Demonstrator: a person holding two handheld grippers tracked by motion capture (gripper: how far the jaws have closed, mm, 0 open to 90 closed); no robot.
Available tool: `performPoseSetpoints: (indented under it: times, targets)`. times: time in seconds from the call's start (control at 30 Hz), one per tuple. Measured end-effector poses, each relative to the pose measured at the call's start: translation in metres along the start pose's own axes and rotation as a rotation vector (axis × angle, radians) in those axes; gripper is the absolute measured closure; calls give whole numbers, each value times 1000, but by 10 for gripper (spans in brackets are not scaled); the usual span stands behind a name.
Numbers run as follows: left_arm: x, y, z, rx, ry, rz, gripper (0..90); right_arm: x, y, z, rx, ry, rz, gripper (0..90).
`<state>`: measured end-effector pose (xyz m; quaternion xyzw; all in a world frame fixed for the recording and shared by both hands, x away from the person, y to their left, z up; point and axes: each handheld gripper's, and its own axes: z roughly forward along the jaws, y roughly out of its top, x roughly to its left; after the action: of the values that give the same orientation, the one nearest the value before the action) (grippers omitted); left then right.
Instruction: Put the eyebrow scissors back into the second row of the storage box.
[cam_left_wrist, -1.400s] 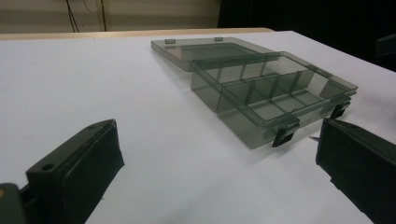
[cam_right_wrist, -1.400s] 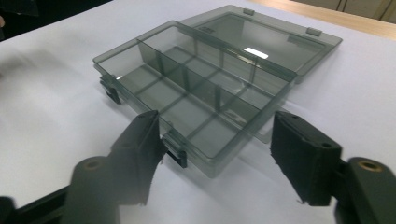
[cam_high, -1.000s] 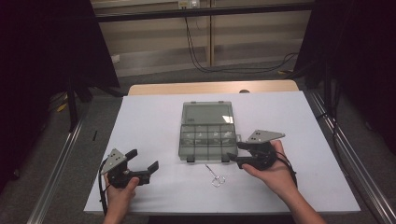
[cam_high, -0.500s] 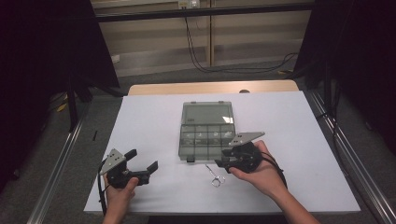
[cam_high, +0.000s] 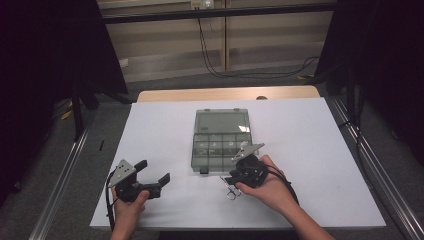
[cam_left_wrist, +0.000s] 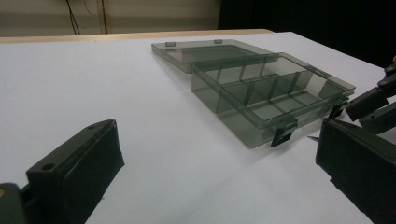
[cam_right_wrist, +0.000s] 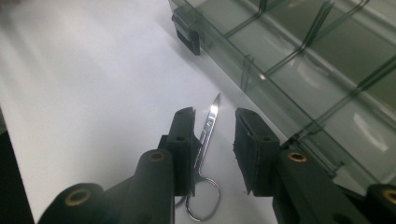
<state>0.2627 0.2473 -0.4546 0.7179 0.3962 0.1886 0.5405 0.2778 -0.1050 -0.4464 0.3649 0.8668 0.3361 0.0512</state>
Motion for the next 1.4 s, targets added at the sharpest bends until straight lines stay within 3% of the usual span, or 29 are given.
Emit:
performPoseSetpoints:
  times: [0.27, 0.43, 0.5, 0.67, 0.77, 0.87, 1.23, 1.4]
  targets:
    - [0, 0, 1, 4, -2, 4, 1, 7, 1, 15, 55, -17, 3, 738]
    - [0, 0, 1, 2, -2, 0, 2, 10, -3, 22, 90, -58, -3, 748]
    - [1, 0, 0, 15, 0, 14, 2, 11, -4, 22, 85, -73, -14, 764]
    - [-1, -1, 3, 9, -1, -5, 4, 16, -5, 23, 81, -114, -36, 852]
    - [-2, -1, 3, 15, 0, 2, 6, 15, -4, 23, 80, -104, -32, 862]
    - [-1, -1, 2, 23, 0, 9, 7, 11, -4, 21, 89, -63, 1, 862]
    - [-1, -1, 3, 24, -2, 10, 7, 9, -4, 20, 87, -21, 5, 863]
    - [-1, -1, 3, 24, -3, 11, 8, 10, -4, 20, 88, -35, -1, 863]
